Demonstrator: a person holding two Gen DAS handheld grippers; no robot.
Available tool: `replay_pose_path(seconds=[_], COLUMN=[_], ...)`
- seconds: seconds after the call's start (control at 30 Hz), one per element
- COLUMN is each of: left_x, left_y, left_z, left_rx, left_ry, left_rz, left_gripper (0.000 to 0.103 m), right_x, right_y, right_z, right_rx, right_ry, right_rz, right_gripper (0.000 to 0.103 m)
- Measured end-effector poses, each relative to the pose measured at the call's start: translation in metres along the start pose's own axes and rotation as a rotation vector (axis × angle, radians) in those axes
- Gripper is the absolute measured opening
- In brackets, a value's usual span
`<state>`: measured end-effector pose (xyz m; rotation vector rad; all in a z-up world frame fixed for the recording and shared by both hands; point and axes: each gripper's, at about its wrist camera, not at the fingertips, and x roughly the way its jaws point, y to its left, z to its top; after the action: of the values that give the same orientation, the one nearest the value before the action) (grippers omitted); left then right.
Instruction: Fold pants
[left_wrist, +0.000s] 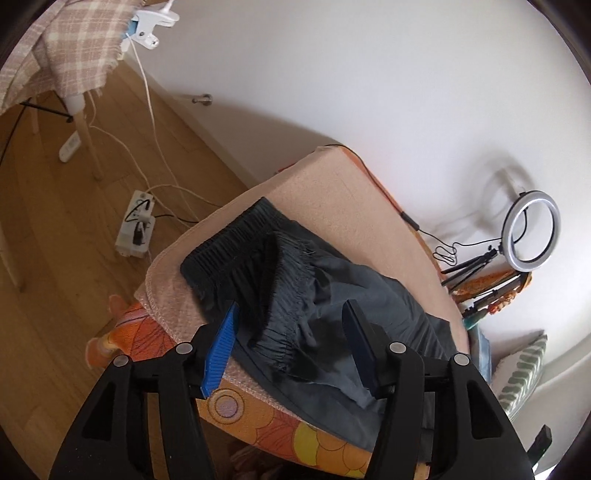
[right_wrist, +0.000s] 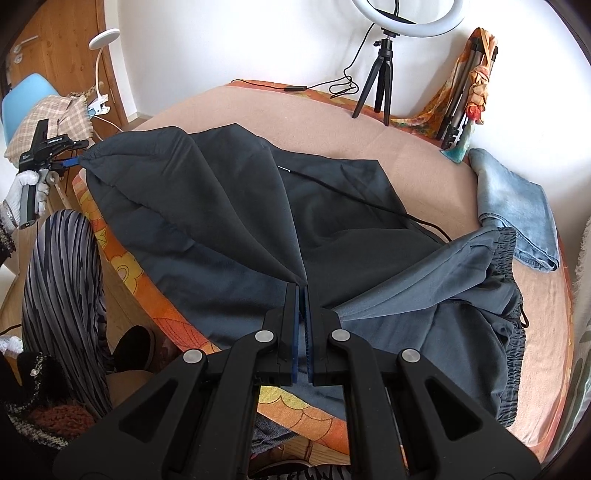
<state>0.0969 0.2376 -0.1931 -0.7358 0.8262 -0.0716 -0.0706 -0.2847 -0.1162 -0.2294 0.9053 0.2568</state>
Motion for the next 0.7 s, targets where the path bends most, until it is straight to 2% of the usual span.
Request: replay_pose_path(seconds=[0.03, 0.13, 0.17, 0.2, 0.33, 0.5, 0.6, 0.7], left_x=[0.002, 0.012, 0.013, 0.014, 0.009, -0.002, -0.011, -0.005], left_y=[0.002, 0.001, -0.001, -0.005, -0.022, -0.05, -0.052, -0.028], left_z=[-0.001, -0.01, -0.013, -0.014, -0.012, 0.011, 0.027, 0.034], left_rx=[-0.006, -0.014, 0.0, 0.02, 0.107, 0.237, 0.265, 0.237], left_ry=[0.011, 0.059, 0.065, 0.067, 0.032, -0.02, -0.05, -0.017], left_rz=[0.006, -0.003, 0.007, 0.026, 0.049, 0.043, 0.029, 0.077], left_gripper=[0.057, 0.048, 0.029, 0.017, 0.011, 0.009, 0.009, 0.009], right_x=[0.0, -0.001, -0.001, -0.001, 0.0, -0.005, -0.012, -0.013], right_y=[0.001, 0.0, -0.001, -0.002, -0.009, -0.014, -0.013, -0.003], right_z=[0.0, -0.002, -0.002, -0.002, -0.002, 0.001, 0.004, 0.005], right_rx=[-0.004, -0.002, 0.003, 0.007, 0.027, 0.039, 0.05, 0.025], right_ry=[-0.002, -0.005, -0.005, -0.004, -0.004, -0.015, -0.033, -0.033], right_rz=[-0.002, -0.004, -0.003, -0.004, -0.002, -0.015, -0.009, -0.004], right_gripper=[0.004, 0.004, 0.004, 0.004, 0.004, 0.004, 0.003, 0.004])
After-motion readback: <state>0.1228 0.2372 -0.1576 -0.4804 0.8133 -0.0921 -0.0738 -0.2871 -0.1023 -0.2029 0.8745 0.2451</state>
